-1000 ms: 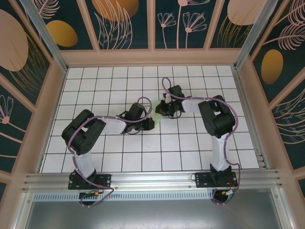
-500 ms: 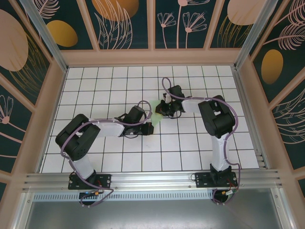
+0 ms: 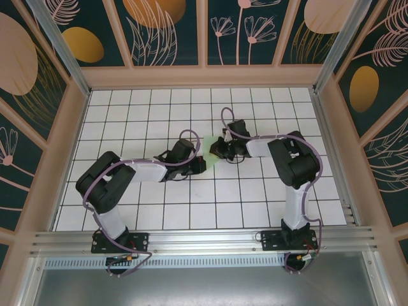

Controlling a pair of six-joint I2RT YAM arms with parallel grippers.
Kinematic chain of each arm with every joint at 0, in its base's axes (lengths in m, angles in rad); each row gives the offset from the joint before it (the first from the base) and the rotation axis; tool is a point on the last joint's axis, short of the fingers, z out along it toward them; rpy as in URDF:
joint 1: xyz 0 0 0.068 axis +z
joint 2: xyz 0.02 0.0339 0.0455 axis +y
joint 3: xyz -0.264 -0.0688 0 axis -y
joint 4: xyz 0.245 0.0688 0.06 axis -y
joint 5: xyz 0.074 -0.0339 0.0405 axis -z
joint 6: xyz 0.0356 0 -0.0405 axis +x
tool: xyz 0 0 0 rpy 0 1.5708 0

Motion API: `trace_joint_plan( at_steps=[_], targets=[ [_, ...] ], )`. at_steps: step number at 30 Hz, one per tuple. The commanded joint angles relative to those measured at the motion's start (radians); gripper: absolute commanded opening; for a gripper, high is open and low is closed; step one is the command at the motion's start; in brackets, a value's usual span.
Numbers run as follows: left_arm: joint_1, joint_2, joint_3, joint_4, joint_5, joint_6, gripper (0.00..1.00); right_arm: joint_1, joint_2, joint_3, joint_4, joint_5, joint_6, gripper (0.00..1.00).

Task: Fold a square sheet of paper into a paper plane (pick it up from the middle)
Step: Fourth fold the wing at the center of the table.

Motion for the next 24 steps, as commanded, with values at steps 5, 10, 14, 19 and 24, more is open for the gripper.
trace_joint_plan(
  at_steps=[5,10,14,19,24],
  targets=[
    [0.001,0.045,0.020,-0.024,-0.031,-0.013,0.00,0.015,0.005,-0.047,-0.135,0.035,0.015,0.08],
    [0.001,0.059,0.011,-0.062,-0.021,0.000,0.00,0.013,-0.052,-0.032,-0.096,0.008,-0.053,0.09],
    [0.001,0.066,0.009,-0.105,-0.026,0.011,0.00,0.028,-0.125,-0.076,0.012,-0.056,-0.101,0.11],
    [0.000,0.073,0.012,-0.121,-0.025,0.013,0.00,0.044,-0.131,-0.125,0.048,-0.102,-0.101,0.11],
    [0.001,0.076,0.011,-0.128,-0.022,0.010,0.00,0.057,-0.101,-0.114,0.019,-0.097,-0.116,0.11]
  ],
)
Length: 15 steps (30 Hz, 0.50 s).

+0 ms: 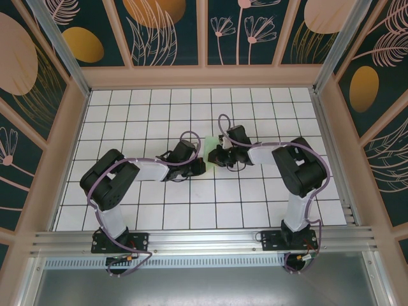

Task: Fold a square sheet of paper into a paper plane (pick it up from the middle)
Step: Fourth fold the wing at the center of the table.

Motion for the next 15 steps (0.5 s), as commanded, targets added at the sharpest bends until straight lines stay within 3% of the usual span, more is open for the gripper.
trace_joint_plan(
  at_steps=[1,15],
  targets=[
    [0.001,0.041,-0.003,-0.102,-0.015,0.016,0.00,0.005,0.021,0.010,-0.006,-0.020,-0.035,0.11],
    [0.001,0.050,-0.035,-0.172,0.008,0.048,0.00,-0.053,0.158,0.165,-0.132,0.076,-0.105,0.10]
  ],
)
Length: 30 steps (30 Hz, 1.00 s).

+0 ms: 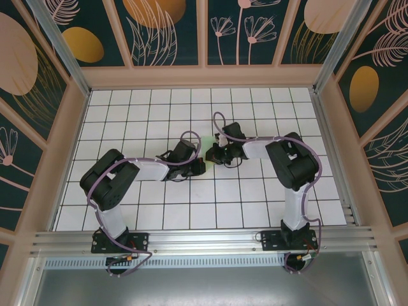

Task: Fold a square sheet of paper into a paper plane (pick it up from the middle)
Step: Fourth fold the wing at the center of the table.

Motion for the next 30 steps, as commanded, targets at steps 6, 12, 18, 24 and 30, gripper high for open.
trace_joint_plan(
  at_steps=[6,12,18,24,30],
  targets=[
    [0.000,0.059,-0.064,-0.159,0.013,0.035,0.00,-0.105,0.098,0.123,-0.058,0.082,-0.080,0.10],
    [0.001,0.067,-0.066,-0.149,0.027,0.039,0.00,-0.150,0.155,0.209,-0.100,0.110,-0.103,0.10],
    [0.001,0.061,-0.064,-0.150,0.031,0.044,0.00,-0.200,0.200,0.270,-0.088,0.142,-0.090,0.10],
    [0.000,0.055,-0.059,-0.148,0.034,0.039,0.00,-0.219,0.241,0.348,-0.100,0.140,-0.076,0.09],
    [0.001,0.032,-0.016,-0.138,0.040,0.029,0.00,-0.219,0.186,0.376,-0.123,0.139,-0.062,0.10]
  ],
)
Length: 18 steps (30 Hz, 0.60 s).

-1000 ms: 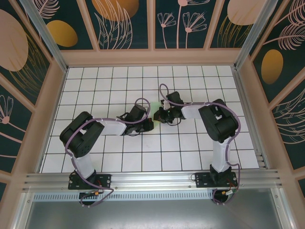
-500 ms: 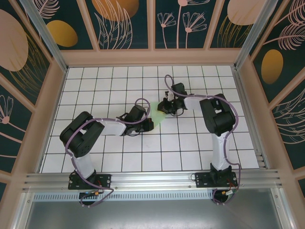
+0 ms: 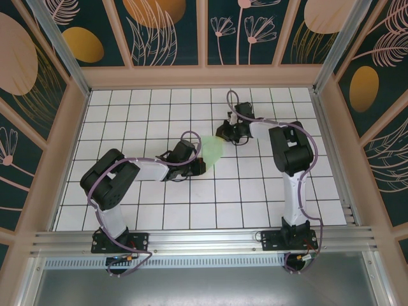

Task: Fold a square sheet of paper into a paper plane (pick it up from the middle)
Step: Fourth fold the wing at the center of the table, then pick up the paper from the center of the table.

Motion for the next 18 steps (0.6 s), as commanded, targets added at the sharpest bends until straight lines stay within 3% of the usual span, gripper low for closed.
trace_joint_plan(
  at_steps=[1,4,11,18],
  targets=[
    [-0.003,0.021,-0.003,-0.156,0.028,0.009,0.00,-0.028,-0.030,0.018,0.003,0.085,-0.006,0.10],
    [-0.004,-0.008,0.041,-0.155,0.029,0.004,0.11,-0.024,-0.111,-0.040,0.014,0.088,0.002,0.14],
    [0.017,-0.153,0.102,-0.118,-0.070,-0.030,0.41,0.018,-0.325,-0.285,0.076,0.107,0.042,0.38],
    [0.121,-0.266,0.001,-0.061,-0.217,-0.092,0.64,0.085,-0.352,-0.353,0.109,0.064,0.101,0.42]
  ],
)
